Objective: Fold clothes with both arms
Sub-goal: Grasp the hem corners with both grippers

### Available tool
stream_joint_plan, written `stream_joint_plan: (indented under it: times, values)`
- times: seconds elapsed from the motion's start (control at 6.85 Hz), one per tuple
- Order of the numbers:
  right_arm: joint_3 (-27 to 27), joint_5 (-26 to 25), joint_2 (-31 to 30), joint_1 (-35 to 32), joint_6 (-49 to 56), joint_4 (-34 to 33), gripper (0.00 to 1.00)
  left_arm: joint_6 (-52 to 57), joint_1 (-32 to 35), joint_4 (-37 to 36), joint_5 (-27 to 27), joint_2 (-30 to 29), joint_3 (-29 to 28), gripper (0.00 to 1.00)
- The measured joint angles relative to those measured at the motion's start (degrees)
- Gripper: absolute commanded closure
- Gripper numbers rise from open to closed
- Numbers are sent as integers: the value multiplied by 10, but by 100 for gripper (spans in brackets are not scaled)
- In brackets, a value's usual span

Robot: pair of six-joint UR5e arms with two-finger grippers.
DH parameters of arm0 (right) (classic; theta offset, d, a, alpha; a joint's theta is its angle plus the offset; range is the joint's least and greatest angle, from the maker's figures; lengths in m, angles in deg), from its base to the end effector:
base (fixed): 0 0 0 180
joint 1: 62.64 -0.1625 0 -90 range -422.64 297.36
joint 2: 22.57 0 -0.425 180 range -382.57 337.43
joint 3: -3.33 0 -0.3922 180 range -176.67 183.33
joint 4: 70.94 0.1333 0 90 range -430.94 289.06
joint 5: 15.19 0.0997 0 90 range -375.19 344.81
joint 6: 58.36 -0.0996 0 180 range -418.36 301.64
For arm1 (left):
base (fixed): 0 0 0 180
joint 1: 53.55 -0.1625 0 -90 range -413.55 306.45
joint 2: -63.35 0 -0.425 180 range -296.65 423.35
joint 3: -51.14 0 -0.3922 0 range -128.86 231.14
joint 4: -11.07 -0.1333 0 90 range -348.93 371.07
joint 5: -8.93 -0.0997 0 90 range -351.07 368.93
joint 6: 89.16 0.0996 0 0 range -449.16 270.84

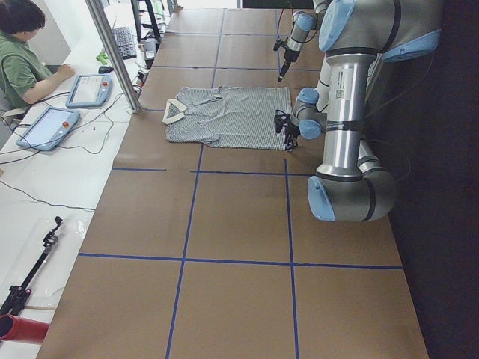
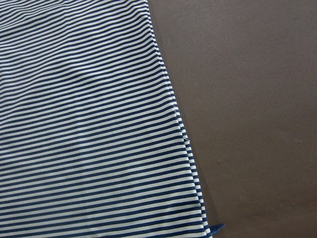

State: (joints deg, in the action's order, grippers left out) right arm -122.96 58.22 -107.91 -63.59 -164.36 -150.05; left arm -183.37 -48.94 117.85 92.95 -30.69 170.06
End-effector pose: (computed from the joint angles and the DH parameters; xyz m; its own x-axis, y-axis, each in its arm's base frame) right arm -0.4647 -0.1695 0.3096 0.5276 0.2729 0.8045 -0.4013 0.9147 -0.0472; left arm 0.4859 -0.1833 0.3610 0.6307 -0.1241 -0.7660 0.2060 0.9785 0.0111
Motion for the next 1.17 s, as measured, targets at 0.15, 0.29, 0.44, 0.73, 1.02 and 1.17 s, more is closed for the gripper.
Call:
stream_joint_plan:
  times: [0.15, 0.29, 0.44, 0.73, 1.02, 1.17]
  values:
    - [0, -1, 0, 1, 0, 0, 0, 0, -1, 0, 0, 0, 0, 65]
    - [0, -1, 0, 2, 0, 0, 0, 0, -3, 0, 0, 0, 0, 68]
    - [0, -1, 0, 2, 0, 0, 0, 0, -6, 0, 0, 0, 0, 68]
    - [1, -1, 0, 2, 0, 0, 0, 0, -9, 0, 0, -1, 0, 66]
    - [1, -1, 1, 2, 0, 0, 0, 1, -9, -1, 1, 0, 2, 55]
    - [1, -1, 1, 2, 0, 0, 0, 2, -9, -1, 1, 1, 2, 55]
